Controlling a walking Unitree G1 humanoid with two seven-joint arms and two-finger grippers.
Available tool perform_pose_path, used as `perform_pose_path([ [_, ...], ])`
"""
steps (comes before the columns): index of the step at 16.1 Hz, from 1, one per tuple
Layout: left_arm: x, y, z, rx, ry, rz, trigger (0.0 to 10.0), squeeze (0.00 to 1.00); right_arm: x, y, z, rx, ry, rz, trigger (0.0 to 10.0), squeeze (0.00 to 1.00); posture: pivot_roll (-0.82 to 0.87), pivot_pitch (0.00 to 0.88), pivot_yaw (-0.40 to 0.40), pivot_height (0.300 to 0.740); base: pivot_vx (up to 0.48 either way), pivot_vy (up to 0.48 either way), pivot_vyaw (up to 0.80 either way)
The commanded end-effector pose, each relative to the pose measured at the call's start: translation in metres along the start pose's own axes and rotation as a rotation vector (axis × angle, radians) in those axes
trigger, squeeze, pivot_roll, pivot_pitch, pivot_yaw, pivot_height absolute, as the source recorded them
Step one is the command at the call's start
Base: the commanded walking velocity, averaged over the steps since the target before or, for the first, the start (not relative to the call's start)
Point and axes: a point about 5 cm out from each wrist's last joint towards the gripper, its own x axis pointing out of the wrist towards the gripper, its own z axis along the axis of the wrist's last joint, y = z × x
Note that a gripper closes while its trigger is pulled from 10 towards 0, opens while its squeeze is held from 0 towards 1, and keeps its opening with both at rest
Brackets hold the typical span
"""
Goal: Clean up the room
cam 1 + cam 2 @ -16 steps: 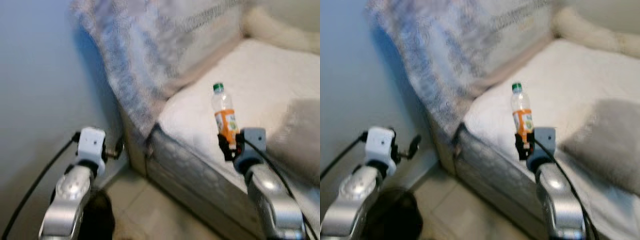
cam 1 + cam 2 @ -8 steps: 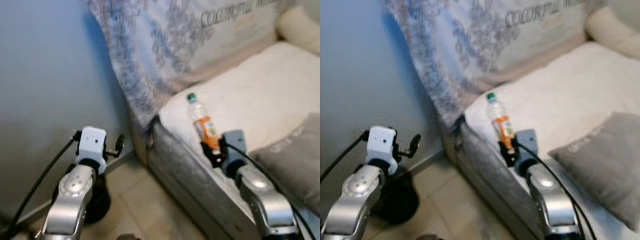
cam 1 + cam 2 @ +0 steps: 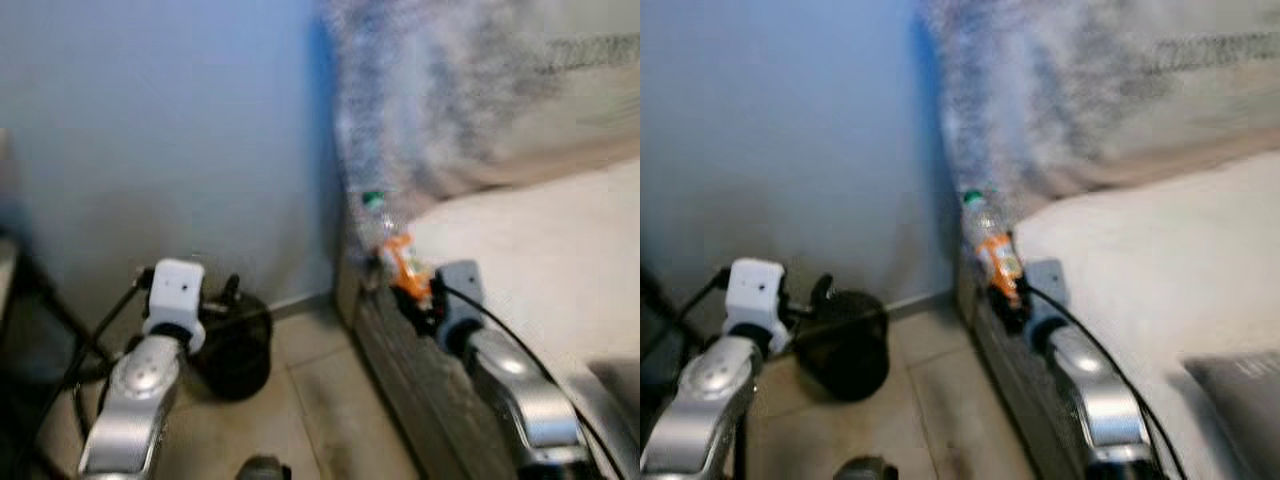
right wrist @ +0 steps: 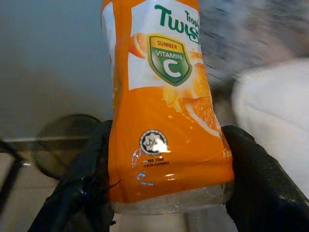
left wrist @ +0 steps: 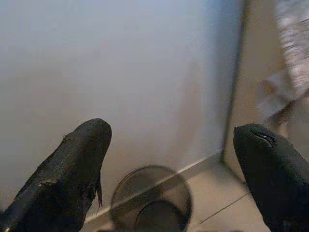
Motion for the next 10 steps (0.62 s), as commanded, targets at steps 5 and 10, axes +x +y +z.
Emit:
perform_pose_path([
  [5, 0.0027, -0.0071, 0.0062, 0.001, -0.031, -0.039, 10.0, 0.0, -0.0002, -0.0037, -0.0011, -0.004, -0.006, -0.045, 10.0, 0.0, 0.06, 0.0, 0.028, 0.74, 0.207, 0.0, 0.8],
  [10, 0.0044, -0.0079, 0.0066, -0.009, -0.037, -0.064, 10.0, 0.0, -0.0012, -0.0097, -0.0071, 0.046, 0.002, -0.127, 10.0, 0.0, 0.05, 0.0, 0.042, 0.74, 0.283, 0.0, 0.16],
])
